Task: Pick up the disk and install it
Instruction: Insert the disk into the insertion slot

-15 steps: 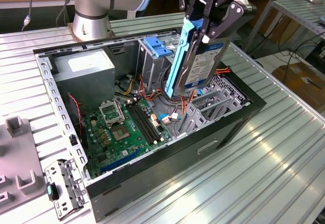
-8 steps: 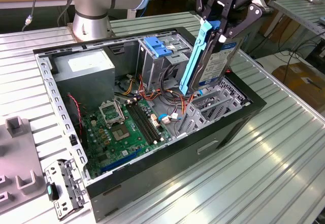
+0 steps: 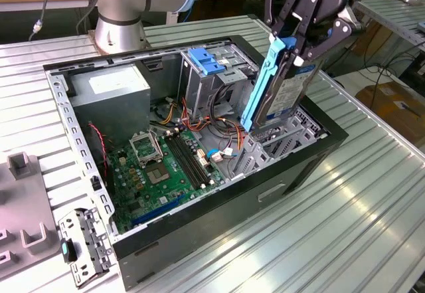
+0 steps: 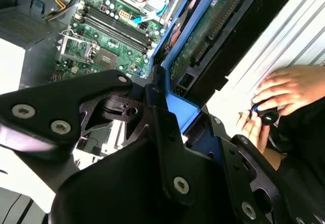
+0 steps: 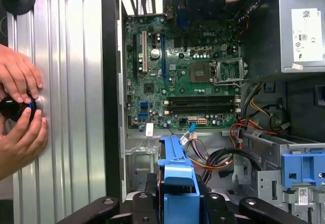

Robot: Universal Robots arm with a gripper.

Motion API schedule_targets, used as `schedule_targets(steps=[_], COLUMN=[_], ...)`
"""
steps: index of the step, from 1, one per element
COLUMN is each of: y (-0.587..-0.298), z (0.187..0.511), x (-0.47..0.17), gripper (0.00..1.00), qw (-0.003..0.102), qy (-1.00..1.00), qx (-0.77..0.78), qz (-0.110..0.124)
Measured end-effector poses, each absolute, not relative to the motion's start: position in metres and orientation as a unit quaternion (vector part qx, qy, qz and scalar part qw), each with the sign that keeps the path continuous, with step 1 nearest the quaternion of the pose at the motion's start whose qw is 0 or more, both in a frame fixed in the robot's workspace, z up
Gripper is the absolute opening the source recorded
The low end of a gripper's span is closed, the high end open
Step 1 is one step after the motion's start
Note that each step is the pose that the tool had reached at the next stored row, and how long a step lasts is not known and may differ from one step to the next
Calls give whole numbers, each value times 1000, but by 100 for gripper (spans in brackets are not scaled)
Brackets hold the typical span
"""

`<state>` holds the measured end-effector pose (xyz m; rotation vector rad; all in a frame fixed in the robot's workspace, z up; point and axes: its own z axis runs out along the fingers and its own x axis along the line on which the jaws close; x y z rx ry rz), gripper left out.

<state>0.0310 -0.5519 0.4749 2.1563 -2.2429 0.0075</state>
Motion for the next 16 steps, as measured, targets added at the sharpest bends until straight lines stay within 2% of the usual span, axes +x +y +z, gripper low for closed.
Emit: schedule_targets(steps=[16], y=[-553], z=[452], x=[60], gripper=[37], qw=[15], qy=[-721], qx=[693], qz=[3])
